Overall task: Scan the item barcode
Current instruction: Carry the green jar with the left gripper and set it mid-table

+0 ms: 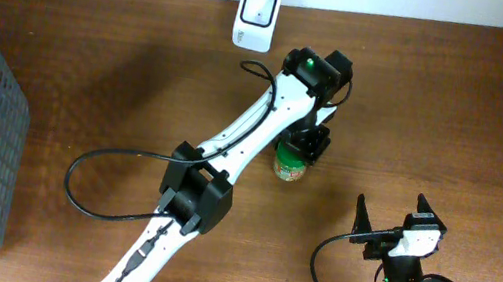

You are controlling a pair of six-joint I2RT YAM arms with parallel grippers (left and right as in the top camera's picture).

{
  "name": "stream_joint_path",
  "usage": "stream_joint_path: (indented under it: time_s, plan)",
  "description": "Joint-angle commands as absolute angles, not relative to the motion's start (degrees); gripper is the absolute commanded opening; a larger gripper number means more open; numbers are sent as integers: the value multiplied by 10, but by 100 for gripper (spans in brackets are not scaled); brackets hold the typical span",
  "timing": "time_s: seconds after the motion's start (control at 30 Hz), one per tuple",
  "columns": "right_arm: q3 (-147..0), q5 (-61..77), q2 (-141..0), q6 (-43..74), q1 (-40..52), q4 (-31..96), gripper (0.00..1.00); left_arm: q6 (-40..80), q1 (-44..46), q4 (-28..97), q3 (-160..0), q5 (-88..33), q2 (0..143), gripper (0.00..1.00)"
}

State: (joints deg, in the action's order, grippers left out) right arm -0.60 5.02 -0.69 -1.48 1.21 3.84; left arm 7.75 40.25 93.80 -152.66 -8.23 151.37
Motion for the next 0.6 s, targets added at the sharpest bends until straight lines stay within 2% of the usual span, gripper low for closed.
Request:
stream_joint_path:
  time_s: [0.0, 0.03, 0.13, 0.37, 0.57]
  plan:
    - [-3, 54, -4, -10, 15, 41, 98, 81, 405, 936, -1530, -81, 1511, 86]
    - [-3, 54, -4, -10, 15, 41, 98, 81, 405, 938, -1530, -81, 1511, 99]
    - [-3, 54, -4, -10, 15, 41, 98, 81, 404, 937, -1538, -81, 1511, 99]
    - [-3, 54, -4, -10, 15, 41, 98, 81, 372, 967, -1775, -81, 1493, 99]
    - [-3, 54, -4, -10, 15, 41, 98, 83, 213, 967, -1797, -11, 1308, 93]
